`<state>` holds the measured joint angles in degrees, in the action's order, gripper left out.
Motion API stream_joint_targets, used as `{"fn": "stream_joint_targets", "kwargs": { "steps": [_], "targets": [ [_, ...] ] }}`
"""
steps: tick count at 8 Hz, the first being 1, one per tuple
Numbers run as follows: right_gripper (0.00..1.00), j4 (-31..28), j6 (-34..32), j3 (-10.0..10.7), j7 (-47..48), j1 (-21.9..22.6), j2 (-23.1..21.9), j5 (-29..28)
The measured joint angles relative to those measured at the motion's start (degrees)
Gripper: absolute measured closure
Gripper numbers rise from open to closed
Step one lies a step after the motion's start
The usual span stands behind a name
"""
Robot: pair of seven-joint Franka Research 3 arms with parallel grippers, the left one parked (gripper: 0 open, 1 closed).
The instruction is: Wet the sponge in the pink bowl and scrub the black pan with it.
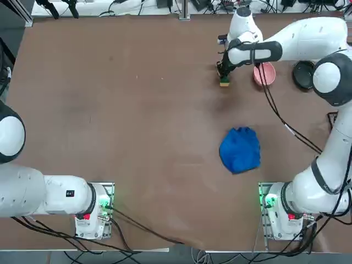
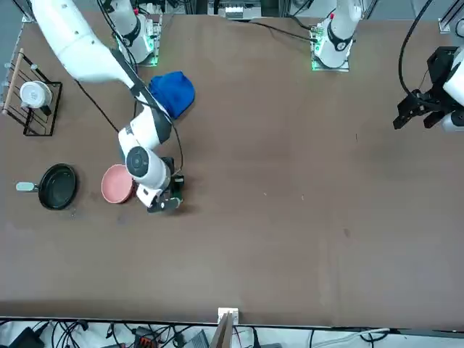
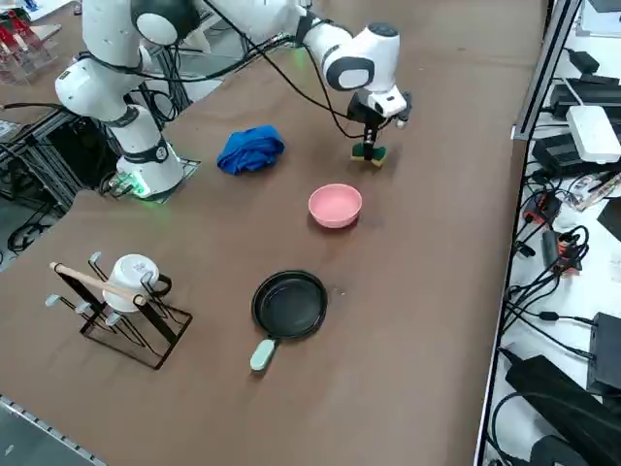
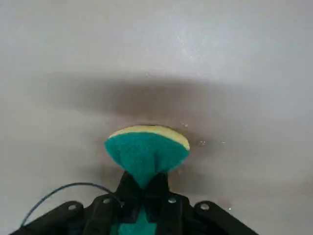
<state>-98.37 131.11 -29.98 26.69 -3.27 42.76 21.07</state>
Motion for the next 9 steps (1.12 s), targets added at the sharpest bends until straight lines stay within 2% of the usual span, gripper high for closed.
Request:
{"fn": "stream_joint_targets", "kwargs": {
  "steps": [1,3,4,7,9],
  "targets": [
    [0.90,0.1,0.0,0.0,0.3,0.0,0.0,0.1],
    [0.80,0.2,0.1,0.0,0.3,0.0,0.1,0.1],
    [0.63,0.5,0.1,0.1,0.4,0.0,0.1,0.3],
    [0.01,3.5,-3.0,0.2,0.4,-0.3,-2.0,0.5],
    [0.00,6.8,-9.7,0.2,0.4,-0.5,-6.5,0.5]
  ]
}}
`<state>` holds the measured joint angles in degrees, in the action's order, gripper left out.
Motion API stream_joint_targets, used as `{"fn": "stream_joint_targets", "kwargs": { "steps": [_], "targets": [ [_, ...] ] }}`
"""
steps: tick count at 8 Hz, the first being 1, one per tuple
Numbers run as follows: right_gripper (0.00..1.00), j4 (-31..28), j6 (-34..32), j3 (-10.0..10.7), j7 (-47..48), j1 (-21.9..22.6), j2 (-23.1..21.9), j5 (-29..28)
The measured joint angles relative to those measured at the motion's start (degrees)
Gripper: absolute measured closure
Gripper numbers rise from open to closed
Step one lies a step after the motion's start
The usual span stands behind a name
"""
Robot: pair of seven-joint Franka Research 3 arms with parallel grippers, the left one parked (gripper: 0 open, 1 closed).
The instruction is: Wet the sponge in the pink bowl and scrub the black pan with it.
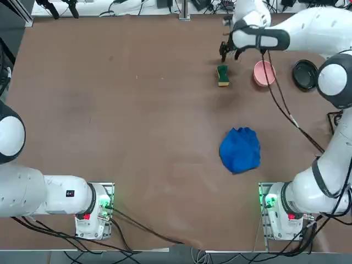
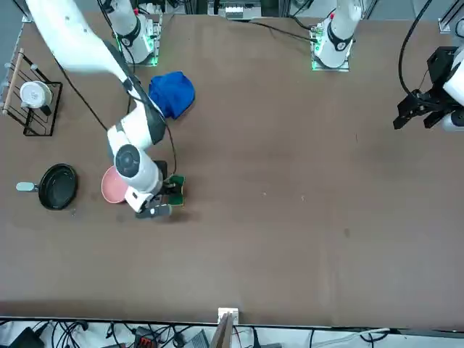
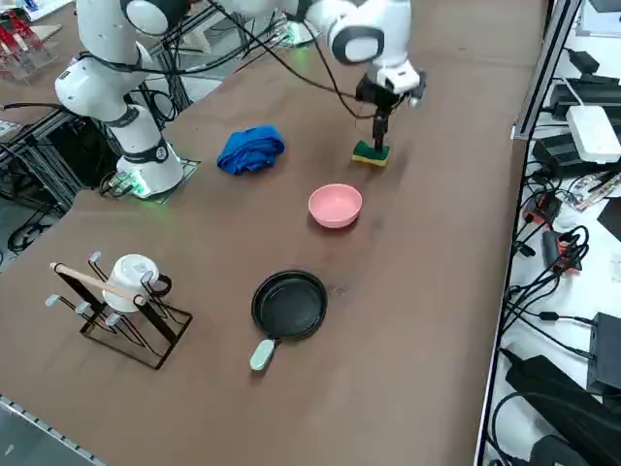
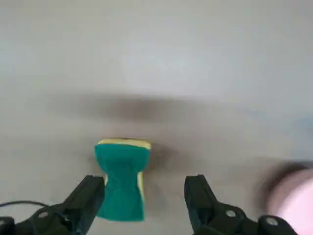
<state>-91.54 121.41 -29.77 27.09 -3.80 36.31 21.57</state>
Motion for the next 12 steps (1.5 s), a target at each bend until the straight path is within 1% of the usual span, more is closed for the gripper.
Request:
{"fn": "stream_joint_targets", "kwargs": {
  "steps": [2,4,5,7,8,9,10,11,12],
  "targets": [
    [0.00,1.2,-4.7,0.0,-0.8,-2.1,-5.8,0.0],
    [0.00,1.7,-9.0,0.0,-6.5,-5.2,-10.1,0.0],
    [0.00,3.2,-11.7,0.0,-8.7,-6.0,-10.9,0.0],
    [0.00,7.6,-16.9,-0.1,-12.2,-6.2,-11.4,0.0],
    [0.00,9.5,-19.3,0.0,-15.2,-6.4,-11.4,0.0],
    [0.00,11.2,-21.1,0.2,-19.6,-7.4,-11.7,-1.4],
    [0.00,12.2,-22.3,2.0,-24.2,-8.6,-12.9,-5.1],
    [0.00,12.0,-23.6,7.1,-28.8,-8.2,-15.4,-10.1],
    [0.00,11.1,-24.6,13.1,-31.2,-6.1,-18.0,-14.1]
  ]
}}
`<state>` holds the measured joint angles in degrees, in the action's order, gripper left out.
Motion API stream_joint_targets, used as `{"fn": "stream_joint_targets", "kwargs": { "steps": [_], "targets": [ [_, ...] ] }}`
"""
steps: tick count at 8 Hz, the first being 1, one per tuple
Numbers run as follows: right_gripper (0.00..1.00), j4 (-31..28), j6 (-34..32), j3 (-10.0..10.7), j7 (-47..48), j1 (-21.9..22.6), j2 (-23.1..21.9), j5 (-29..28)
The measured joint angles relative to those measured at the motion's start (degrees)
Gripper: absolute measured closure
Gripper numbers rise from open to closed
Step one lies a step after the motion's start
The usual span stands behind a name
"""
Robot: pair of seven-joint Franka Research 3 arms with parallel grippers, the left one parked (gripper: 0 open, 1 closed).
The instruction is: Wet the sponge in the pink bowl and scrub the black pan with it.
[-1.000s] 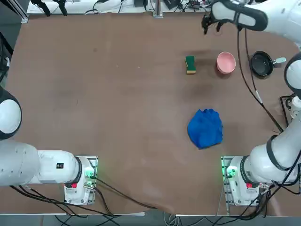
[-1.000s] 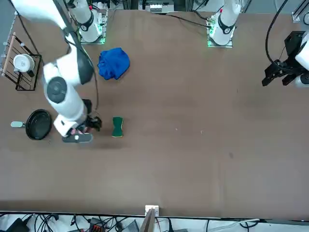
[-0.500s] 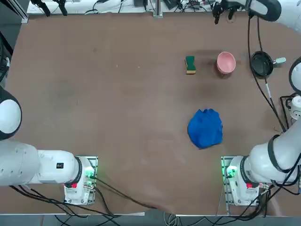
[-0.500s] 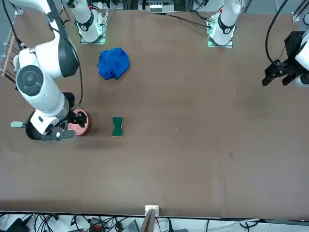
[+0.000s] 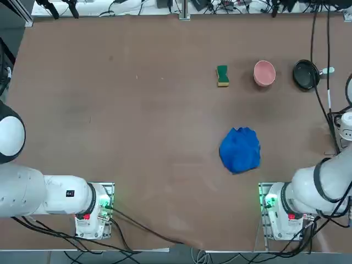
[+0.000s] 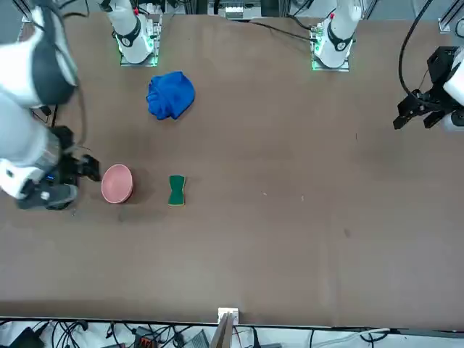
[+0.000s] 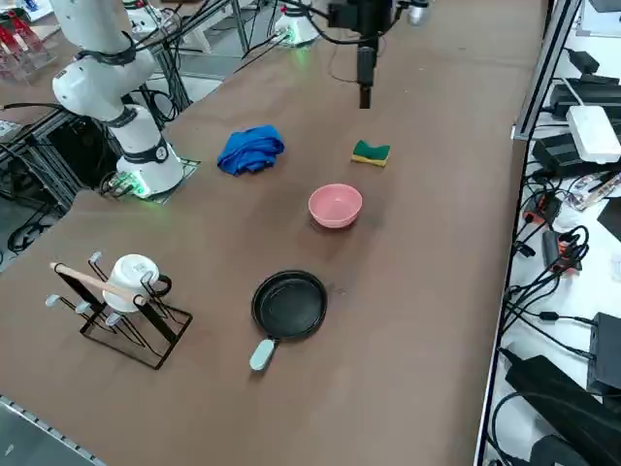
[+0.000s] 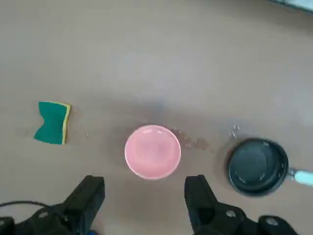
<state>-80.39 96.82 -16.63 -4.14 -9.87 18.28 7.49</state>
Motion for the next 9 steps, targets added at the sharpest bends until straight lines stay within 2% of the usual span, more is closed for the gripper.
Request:
{"fn": "stream_joint_targets", "kwargs": {
  "steps": [2,4,5,6,9],
  "targets": [
    [0.00,-2.4,-0.6,12.8,-0.8,7.5,-4.2,-6.8],
    [0.00,-6.0,-0.6,21.5,-0.9,13.8,-8.2,-8.8],
    [0.00,-8.0,-0.7,25.0,-0.6,16.7,-10.6,-8.9],
    [0.00,-9.8,-1.2,26.9,0.1,18.4,-13.1,-8.9],
    [0.00,-13.6,-4.4,28.1,3.5,20.6,-19.8,-8.9]
  ]
}}
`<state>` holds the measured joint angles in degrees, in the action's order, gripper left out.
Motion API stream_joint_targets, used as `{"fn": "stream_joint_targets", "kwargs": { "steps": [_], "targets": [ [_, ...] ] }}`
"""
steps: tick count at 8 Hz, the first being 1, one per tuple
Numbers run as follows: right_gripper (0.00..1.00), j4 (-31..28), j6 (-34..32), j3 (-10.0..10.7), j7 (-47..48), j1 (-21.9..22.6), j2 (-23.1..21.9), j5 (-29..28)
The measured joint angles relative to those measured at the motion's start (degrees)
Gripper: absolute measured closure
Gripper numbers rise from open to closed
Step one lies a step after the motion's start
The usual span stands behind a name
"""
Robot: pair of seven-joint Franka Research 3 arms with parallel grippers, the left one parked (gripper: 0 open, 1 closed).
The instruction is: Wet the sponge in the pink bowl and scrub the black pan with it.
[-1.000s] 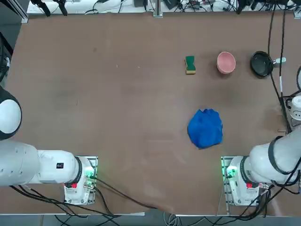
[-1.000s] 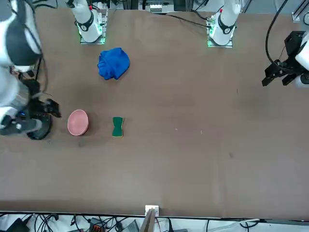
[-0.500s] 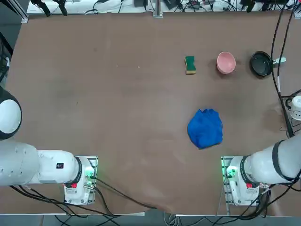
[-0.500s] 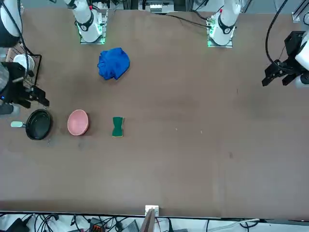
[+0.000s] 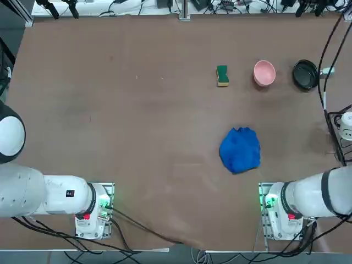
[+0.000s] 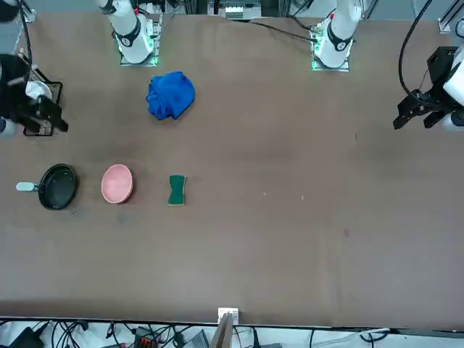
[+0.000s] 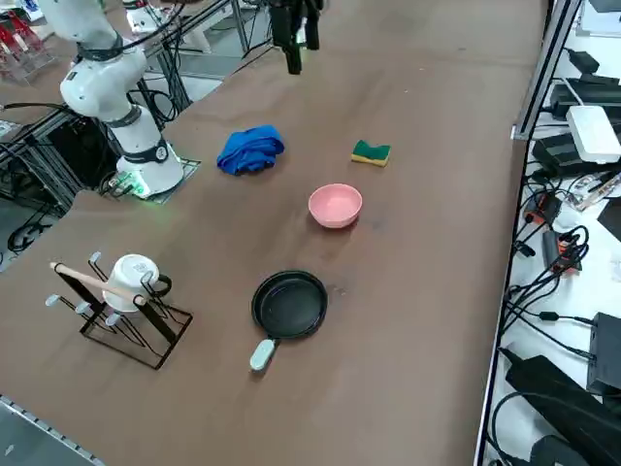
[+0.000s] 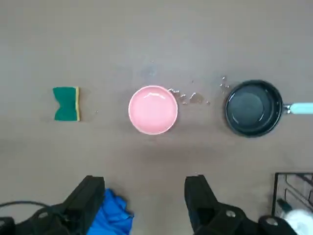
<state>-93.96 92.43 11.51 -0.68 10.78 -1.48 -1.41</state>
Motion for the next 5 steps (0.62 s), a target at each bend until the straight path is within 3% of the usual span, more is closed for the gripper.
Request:
{"fn": "stream_joint_targets", "kwargs": {
  "steps": [5],
  "targets": [
    [0.00,0.4,-1.9,0.0,0.1,0.1,-2.6,0.2]
  ]
}}
